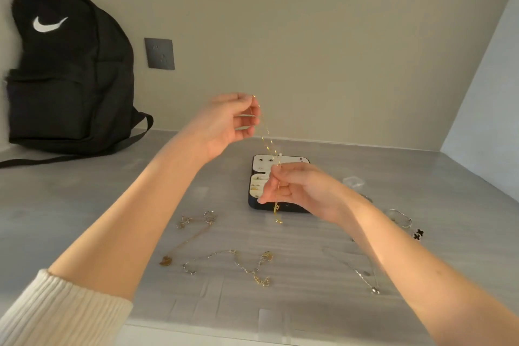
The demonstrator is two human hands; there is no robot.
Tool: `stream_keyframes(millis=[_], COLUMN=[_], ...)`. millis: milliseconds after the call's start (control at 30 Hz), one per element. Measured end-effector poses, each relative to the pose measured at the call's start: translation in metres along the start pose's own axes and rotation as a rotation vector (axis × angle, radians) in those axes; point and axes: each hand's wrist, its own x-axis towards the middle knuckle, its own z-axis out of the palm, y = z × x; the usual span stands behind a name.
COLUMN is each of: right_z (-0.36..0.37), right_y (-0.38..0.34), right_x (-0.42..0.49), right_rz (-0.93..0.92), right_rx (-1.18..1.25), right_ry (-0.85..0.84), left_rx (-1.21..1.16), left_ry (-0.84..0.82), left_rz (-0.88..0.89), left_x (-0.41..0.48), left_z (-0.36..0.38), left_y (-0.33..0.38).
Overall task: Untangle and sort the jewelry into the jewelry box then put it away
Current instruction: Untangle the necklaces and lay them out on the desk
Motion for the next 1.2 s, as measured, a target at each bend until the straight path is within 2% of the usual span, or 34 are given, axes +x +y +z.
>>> stream_keyframes(millis=[167, 267, 367, 467, 633, 733, 900, 1067, 1200], right_z=[0.01, 0.018, 0.03, 0.04, 0.053, 0.058, 0.054, 0.035, 0.008], right_y=[0.006, 0.014, 0.026, 0.045, 0.063, 0.067, 0.075, 0.041, 0.004], right_x=[0.032, 0.06, 0.091, 0.12, 0.138, 0.137, 0.135, 0.106, 0.037], right_rz=[0.08, 0.104, 0.071, -0.002, -0.019, -0.029, -0.056, -0.159, -0.166], right_rx=[-0.099, -0.332, -0.647, -1.09, -1.488, -1.645, -1.682, -1.377, -1.174], right_ry=[0.117, 0.2, 0.268, 0.308, 0.287, 0.201, 0.188, 0.363, 0.434], left_rx=[-0.082, 0.017, 0.181, 0.431, 1.084, 1.231, 1.34, 1.378, 1.296], left_ry=[0.406, 0.631, 0.762, 0.803, 0.727, 0.666, 0.645, 0.618, 0.467], left_rz=[-0.063, -0.171, -0.234, -0.257, -0.365, -0.406, -0.408, -0.252, -0.096], left_x=[0.001, -0.004, -0.01, -0.013, -0.021, -0.024, -0.025, -0.023, -0.019], left_z=[-0.083, -0.134, -0.171, -0.196, -0.207, -0.207, -0.204, -0.172, -0.113], left_y=[-0.017, -0.052, -0.086, -0.111, -0.122, -0.125, -0.126, -0.112, -0.099])
